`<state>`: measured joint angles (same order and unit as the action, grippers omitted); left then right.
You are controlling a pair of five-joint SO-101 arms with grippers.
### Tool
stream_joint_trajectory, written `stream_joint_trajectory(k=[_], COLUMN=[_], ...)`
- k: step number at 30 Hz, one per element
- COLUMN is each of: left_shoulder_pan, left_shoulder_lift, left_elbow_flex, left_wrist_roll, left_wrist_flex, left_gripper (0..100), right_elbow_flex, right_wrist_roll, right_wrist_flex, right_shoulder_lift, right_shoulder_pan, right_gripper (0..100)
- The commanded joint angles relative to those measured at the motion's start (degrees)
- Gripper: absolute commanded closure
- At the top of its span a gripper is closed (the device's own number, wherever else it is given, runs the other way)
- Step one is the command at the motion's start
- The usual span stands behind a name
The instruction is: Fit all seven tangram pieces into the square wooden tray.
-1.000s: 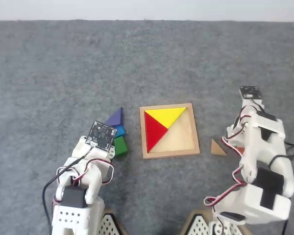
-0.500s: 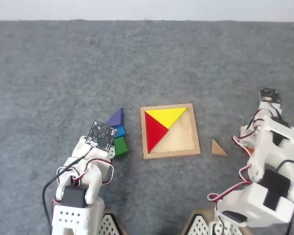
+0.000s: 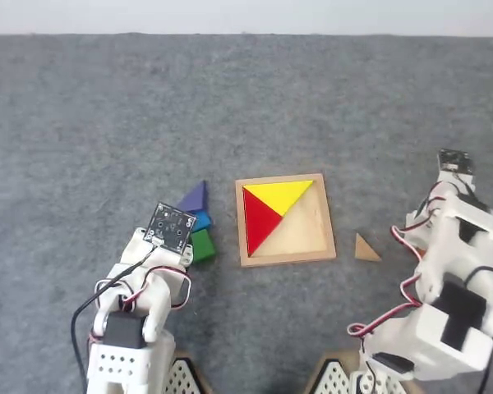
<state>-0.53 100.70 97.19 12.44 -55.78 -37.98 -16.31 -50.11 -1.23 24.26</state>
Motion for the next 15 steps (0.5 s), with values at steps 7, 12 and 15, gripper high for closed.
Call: stream_joint_trajectory(k=[7,12,15], left_shoulder_pan=[0.18,0.18,0.18], left_shoulder_lift=[0.79,0.79,0.79], left_elbow_flex=[-0.48,-0.48,-0.48], left_wrist_roll=[-0.44,-0.44,-0.44], left_wrist_flex=[-0.35,-0.35,-0.35], left_gripper=[95,95,95], right_elbow_flex=[1.93,1.93,1.93], right_wrist_roll=[4.66,4.13,2.02], right_wrist_flex=[-6.20,-6.02,-4.79], right_shoulder_lift=[10.68,10.07,7.52], right_shoulder_pan=[-9.63,-10.07,-9.01], right_gripper=[75.3,75.3,75.5])
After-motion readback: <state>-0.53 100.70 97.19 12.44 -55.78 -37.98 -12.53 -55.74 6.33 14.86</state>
